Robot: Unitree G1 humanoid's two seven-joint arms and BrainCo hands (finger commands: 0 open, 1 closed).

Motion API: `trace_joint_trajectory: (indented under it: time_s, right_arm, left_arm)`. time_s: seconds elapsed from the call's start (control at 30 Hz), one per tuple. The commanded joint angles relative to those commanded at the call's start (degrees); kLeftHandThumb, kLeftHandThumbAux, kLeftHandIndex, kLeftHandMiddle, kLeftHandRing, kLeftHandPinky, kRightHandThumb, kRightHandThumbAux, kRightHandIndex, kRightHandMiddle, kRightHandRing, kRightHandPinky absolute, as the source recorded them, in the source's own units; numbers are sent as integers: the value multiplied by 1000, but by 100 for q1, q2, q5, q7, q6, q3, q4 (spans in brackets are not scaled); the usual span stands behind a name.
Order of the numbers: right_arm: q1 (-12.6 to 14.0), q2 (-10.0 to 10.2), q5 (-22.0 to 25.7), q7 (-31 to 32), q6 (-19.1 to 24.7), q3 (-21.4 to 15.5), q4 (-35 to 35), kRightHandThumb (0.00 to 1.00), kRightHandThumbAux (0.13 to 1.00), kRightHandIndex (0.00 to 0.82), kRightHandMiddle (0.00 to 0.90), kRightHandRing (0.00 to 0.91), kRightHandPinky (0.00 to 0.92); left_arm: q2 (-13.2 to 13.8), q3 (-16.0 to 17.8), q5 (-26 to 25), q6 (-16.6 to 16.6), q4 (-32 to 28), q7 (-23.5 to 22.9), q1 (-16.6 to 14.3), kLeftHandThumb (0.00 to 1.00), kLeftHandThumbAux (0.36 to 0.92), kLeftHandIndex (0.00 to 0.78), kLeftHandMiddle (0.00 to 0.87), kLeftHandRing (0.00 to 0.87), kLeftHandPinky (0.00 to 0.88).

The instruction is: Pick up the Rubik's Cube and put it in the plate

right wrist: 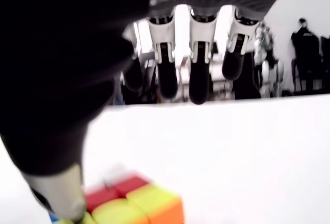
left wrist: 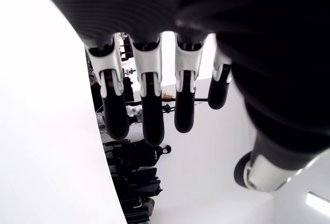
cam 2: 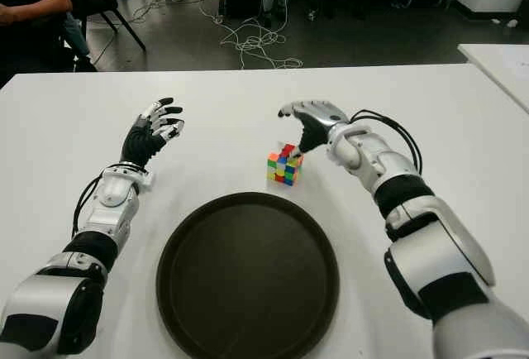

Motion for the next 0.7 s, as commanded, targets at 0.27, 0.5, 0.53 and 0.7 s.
trace_joint_trajectory:
  time_s: [0.27,0.5,0.53,0.7]
  right_arm:
    - [-52,-3,-58,206,237,175,-46,0,781,169,183,195,166]
    - [-35,-23,5,230,232,226,-81,0,849,279,350,403,396]
    - [-33,-23,16,249,232,228,-90,0,854,289,370,423,413]
    - [-26,-28,69,383,254,217,-139,0,878,364,522,557,508]
  left_arm:
    - [-7,26,-29,23,-26,-47,12,167,689,173,257,285,333]
    - [-10,33,-56,40,-39,-85,20,178,691,168,253,284,336]
    - [-12,36,-62,45,-41,-93,21,178,692,167,253,284,337]
    - [-24,34,-61,47,-59,-76,31,174,696,167,252,285,341]
